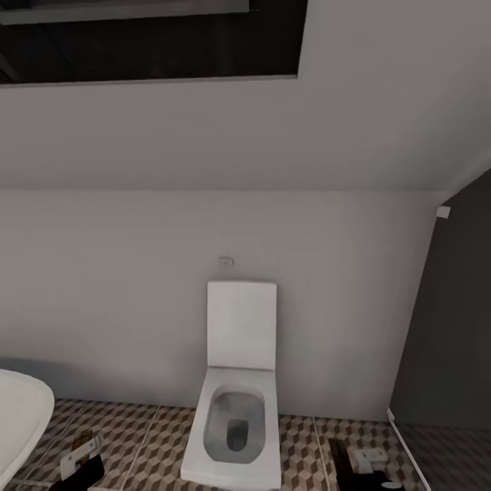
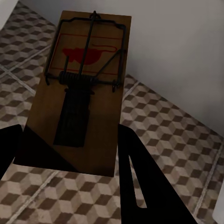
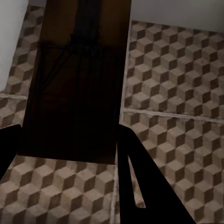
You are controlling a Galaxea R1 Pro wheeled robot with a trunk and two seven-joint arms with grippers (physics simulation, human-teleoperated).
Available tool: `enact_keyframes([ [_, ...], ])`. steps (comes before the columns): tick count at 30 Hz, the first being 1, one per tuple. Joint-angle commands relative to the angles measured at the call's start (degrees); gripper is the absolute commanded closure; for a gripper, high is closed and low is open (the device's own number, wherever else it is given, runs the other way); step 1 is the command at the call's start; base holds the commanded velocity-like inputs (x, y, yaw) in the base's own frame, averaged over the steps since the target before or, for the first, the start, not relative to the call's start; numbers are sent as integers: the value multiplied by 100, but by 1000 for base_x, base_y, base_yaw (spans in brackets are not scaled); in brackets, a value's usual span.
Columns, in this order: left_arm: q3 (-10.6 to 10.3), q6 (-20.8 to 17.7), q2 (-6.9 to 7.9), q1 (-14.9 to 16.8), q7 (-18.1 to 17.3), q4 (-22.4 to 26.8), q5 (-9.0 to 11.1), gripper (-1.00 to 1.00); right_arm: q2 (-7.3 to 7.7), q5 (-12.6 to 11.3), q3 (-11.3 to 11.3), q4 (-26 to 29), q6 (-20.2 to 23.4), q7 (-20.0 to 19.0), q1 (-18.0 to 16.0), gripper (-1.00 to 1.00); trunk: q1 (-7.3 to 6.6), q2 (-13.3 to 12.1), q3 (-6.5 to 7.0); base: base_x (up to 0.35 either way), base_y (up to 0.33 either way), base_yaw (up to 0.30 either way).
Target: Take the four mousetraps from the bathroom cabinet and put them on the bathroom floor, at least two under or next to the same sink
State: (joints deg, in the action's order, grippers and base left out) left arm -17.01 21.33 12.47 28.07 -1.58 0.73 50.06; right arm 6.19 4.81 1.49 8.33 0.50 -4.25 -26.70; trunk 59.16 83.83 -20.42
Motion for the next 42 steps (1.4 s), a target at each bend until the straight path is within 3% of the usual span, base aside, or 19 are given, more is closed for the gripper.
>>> enact_keyframes([
  [1, -47, 15, 0, 4, 8, -2, 37, 100, 4, -29, 17, -6, -15, -23, -3, 100, 22, 45, -25, 0, 0, 0],
  [4, -47, 22, 1, 0, -2, -2, 39, 100, 10, -225, 12, -64, -153, -20, -4, 100, 88, 166, -79, 0, 0, 0],
  [8, -47, 22, 1, 0, -25, -2, 33, 100, 19, -291, 8, -257, -357, -16, -5, 100, 176, 326, -151, 0, 0, 0],
  [42, -48, 12, -1, 1, -9, -2, 37, 100, 96, -263, -30, -562, -499, -23, -2, 100, 923, 1690, -761, 0, 0, 0],
])
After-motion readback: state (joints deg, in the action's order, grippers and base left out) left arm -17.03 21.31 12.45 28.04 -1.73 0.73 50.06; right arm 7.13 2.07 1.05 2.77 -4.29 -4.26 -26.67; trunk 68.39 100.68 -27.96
